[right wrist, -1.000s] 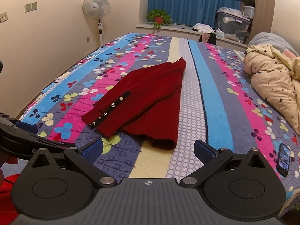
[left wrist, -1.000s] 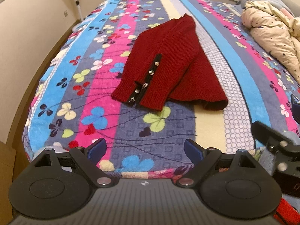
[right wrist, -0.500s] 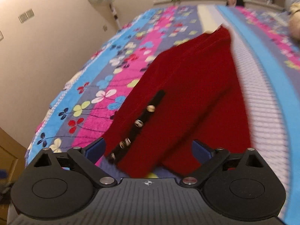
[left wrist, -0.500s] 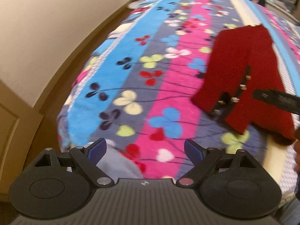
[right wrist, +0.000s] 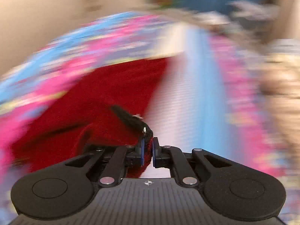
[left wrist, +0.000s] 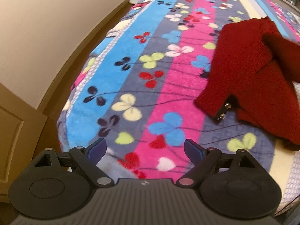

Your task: Fold small clothes

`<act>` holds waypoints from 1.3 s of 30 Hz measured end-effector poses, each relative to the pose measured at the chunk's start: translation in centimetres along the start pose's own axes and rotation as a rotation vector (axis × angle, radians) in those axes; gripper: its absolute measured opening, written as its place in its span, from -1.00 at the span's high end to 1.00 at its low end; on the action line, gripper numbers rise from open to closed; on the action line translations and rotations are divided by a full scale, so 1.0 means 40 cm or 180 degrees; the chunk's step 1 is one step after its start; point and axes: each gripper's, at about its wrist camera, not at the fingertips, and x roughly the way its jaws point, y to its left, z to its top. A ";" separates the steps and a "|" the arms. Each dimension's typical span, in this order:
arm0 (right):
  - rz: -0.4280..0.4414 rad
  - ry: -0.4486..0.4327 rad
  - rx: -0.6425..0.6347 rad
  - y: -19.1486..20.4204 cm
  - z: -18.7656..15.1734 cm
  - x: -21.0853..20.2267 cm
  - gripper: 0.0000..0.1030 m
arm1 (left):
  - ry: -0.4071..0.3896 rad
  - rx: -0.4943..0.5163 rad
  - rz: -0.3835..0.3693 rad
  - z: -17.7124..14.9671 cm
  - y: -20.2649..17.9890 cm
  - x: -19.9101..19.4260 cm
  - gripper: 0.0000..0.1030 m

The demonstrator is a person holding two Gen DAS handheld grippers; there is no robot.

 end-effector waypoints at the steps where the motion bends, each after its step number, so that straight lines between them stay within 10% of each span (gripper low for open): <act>1: -0.0649 0.0023 0.0190 -0.097 0.020 0.042 0.70 | -0.0012 0.0008 -0.0013 0.004 -0.013 -0.004 -0.80; 3: -0.1479 0.0165 0.0671 -0.264 0.029 0.078 -0.15 | -0.0030 0.0044 -0.0028 0.006 -0.038 -0.011 -0.80; 4: -0.1370 0.0131 0.0841 -0.310 0.015 0.063 -0.18 | -0.0038 0.0072 -0.0034 0.006 -0.051 -0.015 -0.80; 8: -0.0328 -0.0015 0.0777 -0.250 -0.108 -0.019 -0.28 | -0.0020 0.0223 -0.0005 -0.001 -0.090 -0.009 -0.80; 14: 0.1879 0.0421 0.0678 0.121 -0.287 -0.091 -0.28 | 0.0002 0.0232 -0.0058 -0.006 -0.093 -0.014 -0.80; 19: 0.2654 0.0815 0.1330 0.310 -0.315 -0.059 -0.28 | 0.0046 0.0153 -0.0028 -0.018 -0.061 -0.011 -0.80; 21: 0.2542 0.0967 0.1283 0.361 -0.307 -0.023 -0.08 | 0.0060 0.0134 -0.0022 -0.023 -0.051 -0.010 -0.80; 23: 0.2391 0.1005 0.1112 0.379 -0.300 -0.014 0.68 | 0.0041 0.0150 -0.0008 -0.028 -0.048 -0.011 -0.80; 26: 0.2082 0.0688 0.0753 0.286 -0.269 -0.076 0.69 | -0.0016 0.0200 0.0006 -0.030 -0.061 -0.008 -0.80; 29: 0.1207 0.0332 0.0680 0.041 -0.249 -0.089 0.69 | -0.0018 0.0319 -0.0042 -0.023 -0.106 0.011 -0.80; 33: -0.0547 0.0541 0.0924 -0.273 -0.280 0.034 0.55 | -0.0133 0.0519 -0.0123 -0.010 -0.204 0.052 -0.80; 39: 0.0176 0.0584 0.1554 -0.330 -0.403 -0.003 0.00 | -0.0078 0.0695 -0.0406 0.009 -0.340 0.154 -0.80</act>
